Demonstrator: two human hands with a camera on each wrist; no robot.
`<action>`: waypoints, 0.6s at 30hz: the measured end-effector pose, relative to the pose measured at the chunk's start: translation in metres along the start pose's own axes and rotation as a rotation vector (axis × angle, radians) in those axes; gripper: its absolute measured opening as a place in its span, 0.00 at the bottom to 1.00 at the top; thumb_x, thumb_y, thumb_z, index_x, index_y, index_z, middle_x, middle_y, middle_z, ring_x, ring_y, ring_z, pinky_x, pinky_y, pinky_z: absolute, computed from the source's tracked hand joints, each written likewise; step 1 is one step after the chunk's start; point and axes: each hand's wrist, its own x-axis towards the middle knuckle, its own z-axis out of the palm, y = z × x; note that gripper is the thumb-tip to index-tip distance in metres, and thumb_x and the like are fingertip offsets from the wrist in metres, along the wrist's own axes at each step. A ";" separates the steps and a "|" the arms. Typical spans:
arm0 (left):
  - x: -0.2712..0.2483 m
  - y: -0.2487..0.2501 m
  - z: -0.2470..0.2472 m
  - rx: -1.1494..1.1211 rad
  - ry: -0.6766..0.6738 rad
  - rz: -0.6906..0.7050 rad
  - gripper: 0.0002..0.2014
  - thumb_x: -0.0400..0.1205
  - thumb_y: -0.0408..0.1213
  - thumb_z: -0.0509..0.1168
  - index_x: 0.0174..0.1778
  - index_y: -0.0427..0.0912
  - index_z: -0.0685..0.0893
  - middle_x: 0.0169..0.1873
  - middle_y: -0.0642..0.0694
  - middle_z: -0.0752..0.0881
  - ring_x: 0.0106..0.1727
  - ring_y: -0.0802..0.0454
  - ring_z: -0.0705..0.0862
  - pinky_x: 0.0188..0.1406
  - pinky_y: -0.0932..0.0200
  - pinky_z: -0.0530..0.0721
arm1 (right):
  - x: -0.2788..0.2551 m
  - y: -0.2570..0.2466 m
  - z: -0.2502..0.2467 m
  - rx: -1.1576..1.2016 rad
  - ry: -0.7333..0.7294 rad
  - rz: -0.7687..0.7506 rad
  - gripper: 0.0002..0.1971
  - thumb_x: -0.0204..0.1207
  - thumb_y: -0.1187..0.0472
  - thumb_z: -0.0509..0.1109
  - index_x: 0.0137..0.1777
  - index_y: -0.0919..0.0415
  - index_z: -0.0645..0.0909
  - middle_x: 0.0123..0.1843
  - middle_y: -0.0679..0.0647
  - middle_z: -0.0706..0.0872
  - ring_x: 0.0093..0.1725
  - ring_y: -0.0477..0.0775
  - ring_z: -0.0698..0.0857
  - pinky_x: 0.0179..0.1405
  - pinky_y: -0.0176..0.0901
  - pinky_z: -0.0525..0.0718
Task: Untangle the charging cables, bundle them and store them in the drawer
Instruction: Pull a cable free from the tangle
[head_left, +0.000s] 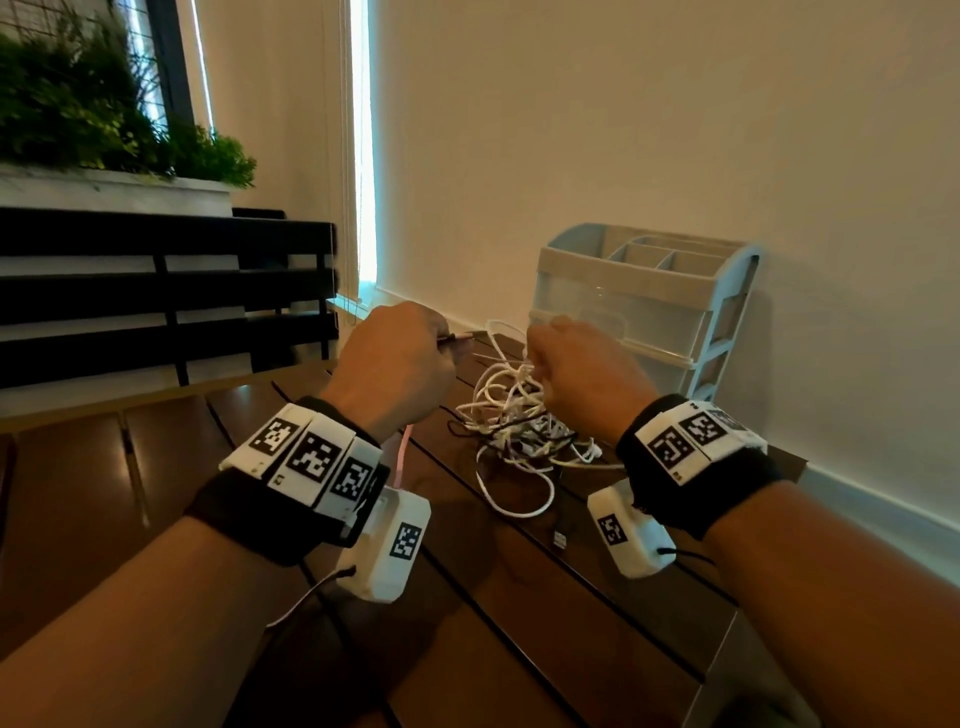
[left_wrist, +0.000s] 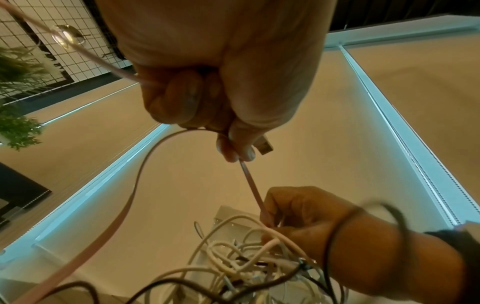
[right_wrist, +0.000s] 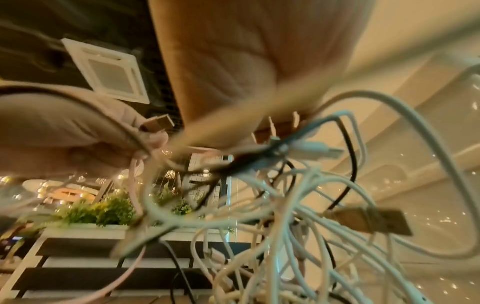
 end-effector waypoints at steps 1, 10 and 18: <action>0.001 0.000 -0.001 0.000 0.016 -0.001 0.15 0.84 0.48 0.64 0.32 0.48 0.75 0.25 0.55 0.72 0.28 0.57 0.71 0.25 0.62 0.61 | 0.001 0.001 0.002 0.043 0.034 0.002 0.02 0.78 0.63 0.64 0.45 0.56 0.75 0.43 0.52 0.79 0.42 0.53 0.78 0.41 0.50 0.81; 0.001 -0.009 0.006 0.073 -0.023 0.010 0.15 0.83 0.49 0.65 0.47 0.41 0.90 0.36 0.46 0.85 0.37 0.49 0.80 0.36 0.58 0.72 | 0.003 0.007 -0.004 0.471 -0.368 0.167 0.06 0.76 0.61 0.73 0.44 0.53 0.78 0.41 0.49 0.87 0.42 0.49 0.84 0.41 0.43 0.81; 0.000 -0.012 0.005 0.063 -0.073 0.028 0.15 0.81 0.50 0.67 0.49 0.41 0.90 0.42 0.44 0.89 0.41 0.47 0.82 0.39 0.58 0.73 | 0.001 0.005 -0.006 0.360 -0.601 0.100 0.05 0.74 0.62 0.74 0.43 0.55 0.80 0.40 0.50 0.90 0.43 0.48 0.87 0.50 0.47 0.83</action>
